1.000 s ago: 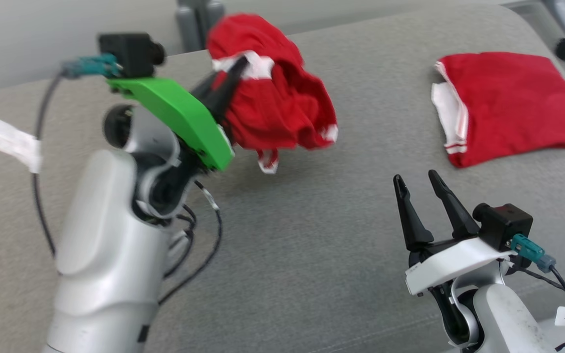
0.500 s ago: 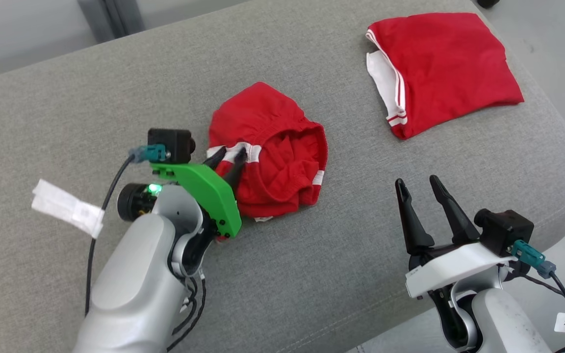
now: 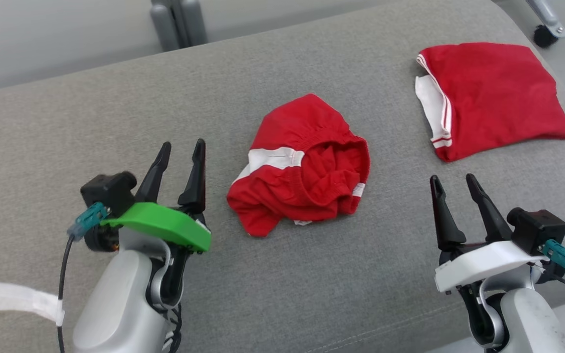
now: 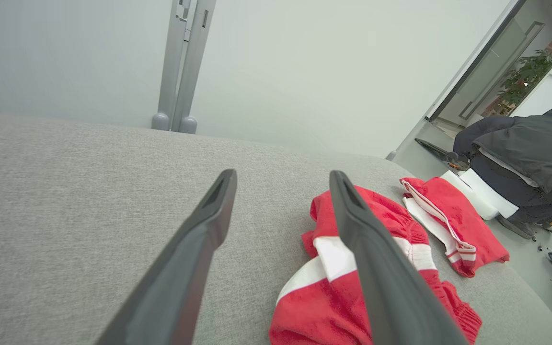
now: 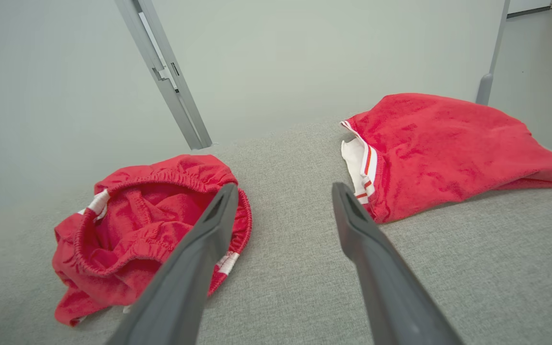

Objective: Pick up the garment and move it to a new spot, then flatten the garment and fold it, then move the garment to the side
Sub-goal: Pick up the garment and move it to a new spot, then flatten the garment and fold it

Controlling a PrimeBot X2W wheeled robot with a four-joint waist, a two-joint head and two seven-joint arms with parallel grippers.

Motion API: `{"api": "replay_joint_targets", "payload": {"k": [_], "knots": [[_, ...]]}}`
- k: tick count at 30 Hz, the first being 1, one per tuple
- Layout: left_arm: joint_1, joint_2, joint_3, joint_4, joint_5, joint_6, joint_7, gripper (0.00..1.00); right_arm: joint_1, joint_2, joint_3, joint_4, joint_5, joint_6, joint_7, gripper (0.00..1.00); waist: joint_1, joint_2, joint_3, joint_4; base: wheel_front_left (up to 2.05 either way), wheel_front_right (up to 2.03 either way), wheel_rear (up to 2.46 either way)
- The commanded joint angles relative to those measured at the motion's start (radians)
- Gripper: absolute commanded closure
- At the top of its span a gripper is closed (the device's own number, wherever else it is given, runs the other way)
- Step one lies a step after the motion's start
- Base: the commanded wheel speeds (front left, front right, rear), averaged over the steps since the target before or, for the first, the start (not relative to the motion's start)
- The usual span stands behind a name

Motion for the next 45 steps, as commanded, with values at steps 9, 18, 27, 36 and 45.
{"api": "replay_joint_targets", "payload": {"k": [9,18,27,36,45], "knots": [[0.196,0.066,0.096,-0.099,0.107,0.040,-0.081,0.00,0.063,-0.019,-0.059,0.007,-0.023,0.000,0.012,0.00,0.0000,0.0000,-0.121,0.145,0.00,0.00,0.00],[0.421,0.025,0.257,-0.237,0.264,0.026,-0.081,0.00,0.098,-0.014,-0.069,0.042,-0.017,0.000,0.016,0.00,0.0000,0.0000,-0.149,0.154,0.00,0.00,0.00],[0.494,-0.016,0.347,-0.257,0.341,-0.012,-0.081,0.00,0.112,-0.016,-0.071,0.066,-0.019,0.000,0.011,0.00,0.0000,0.0000,-0.152,0.159,0.00,0.00,0.00],[0.493,-0.038,0.364,-0.256,0.384,-0.040,-0.081,0.00,0.113,-0.010,-0.075,0.072,-0.018,0.000,0.003,0.00,0.0000,0.0000,-0.158,0.172,0.00,0.00,0.00],[0.482,-0.046,0.355,-0.235,0.381,-0.055,-0.081,0.00,0.098,-0.005,-0.065,0.063,-0.021,0.000,0.001,0.00,0.0000,0.0000,-0.145,0.167,0.00,0.00,0.00]]}}
